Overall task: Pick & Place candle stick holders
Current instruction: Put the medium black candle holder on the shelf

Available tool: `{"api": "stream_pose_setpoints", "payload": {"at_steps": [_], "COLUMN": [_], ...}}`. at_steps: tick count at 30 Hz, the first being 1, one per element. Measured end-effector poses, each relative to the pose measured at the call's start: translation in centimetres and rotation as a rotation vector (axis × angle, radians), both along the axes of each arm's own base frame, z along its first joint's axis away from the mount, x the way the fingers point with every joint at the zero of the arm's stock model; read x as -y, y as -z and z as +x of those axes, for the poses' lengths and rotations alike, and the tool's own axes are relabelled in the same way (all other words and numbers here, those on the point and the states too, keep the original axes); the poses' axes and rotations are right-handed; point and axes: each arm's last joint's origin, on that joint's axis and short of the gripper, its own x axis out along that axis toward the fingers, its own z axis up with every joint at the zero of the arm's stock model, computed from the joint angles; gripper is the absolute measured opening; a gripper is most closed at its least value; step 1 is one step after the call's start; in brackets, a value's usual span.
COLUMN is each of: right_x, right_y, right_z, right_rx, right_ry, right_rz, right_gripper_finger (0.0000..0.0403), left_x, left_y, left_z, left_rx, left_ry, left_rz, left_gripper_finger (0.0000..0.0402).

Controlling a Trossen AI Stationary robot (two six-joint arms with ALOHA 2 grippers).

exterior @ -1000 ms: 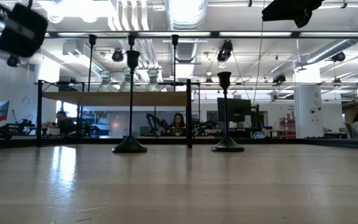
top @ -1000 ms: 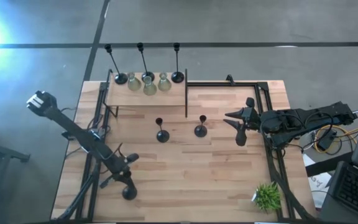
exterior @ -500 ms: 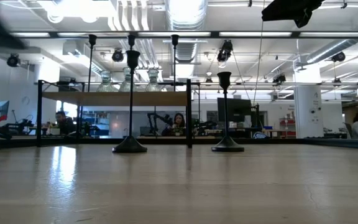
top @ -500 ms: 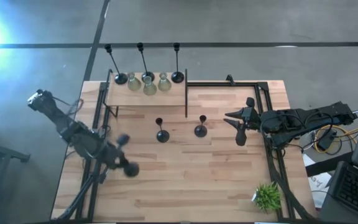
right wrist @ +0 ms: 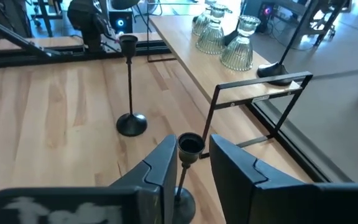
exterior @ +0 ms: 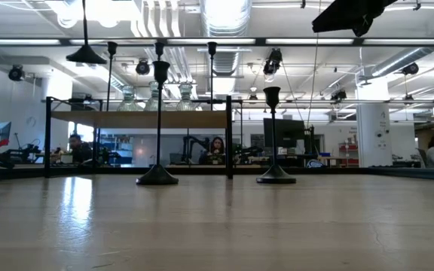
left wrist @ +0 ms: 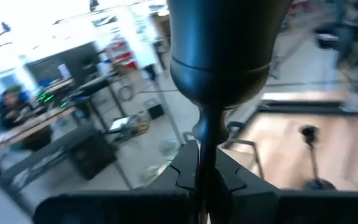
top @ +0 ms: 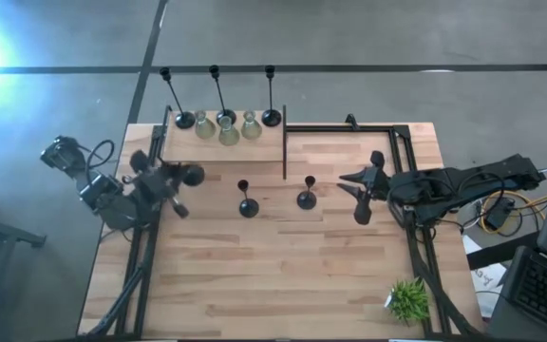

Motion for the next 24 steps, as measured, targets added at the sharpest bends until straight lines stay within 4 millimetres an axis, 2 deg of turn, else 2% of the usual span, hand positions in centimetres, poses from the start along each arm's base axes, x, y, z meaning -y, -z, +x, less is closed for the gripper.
{"api": "stream_pose_setpoints", "payload": {"at_steps": [9, 17, 20, 24], "right_x": [-0.3, 0.0, 0.3, 0.6], "right_y": [-0.1, -0.3, -0.3, -0.3], "right_z": [1.4, 1.5, 1.5, 1.5], "right_rx": [0.032, 0.042, 0.041, 0.040], "right_ry": [-0.029, -0.018, -0.004, 0.009], "right_rz": [-0.061, -0.071, -0.072, -0.071], "right_gripper_finger": [0.0096, 0.0105, 0.0103, 0.0098], "left_x": [-4.1, -6.8, -7.6, -8.6], "left_y": [-0.9, -0.1, 0.8, 1.1], "left_z": [-1.6, -2.0, -1.5, -0.9], "left_rx": [0.132, 0.160, 0.136, 0.169], "left_ry": [-0.223, -0.323, -0.300, -0.254], "left_rz": [-0.094, -0.140, -0.161, -0.191], "left_gripper_finger": [0.0009, 0.0009, 0.0009, 0.0009]}}
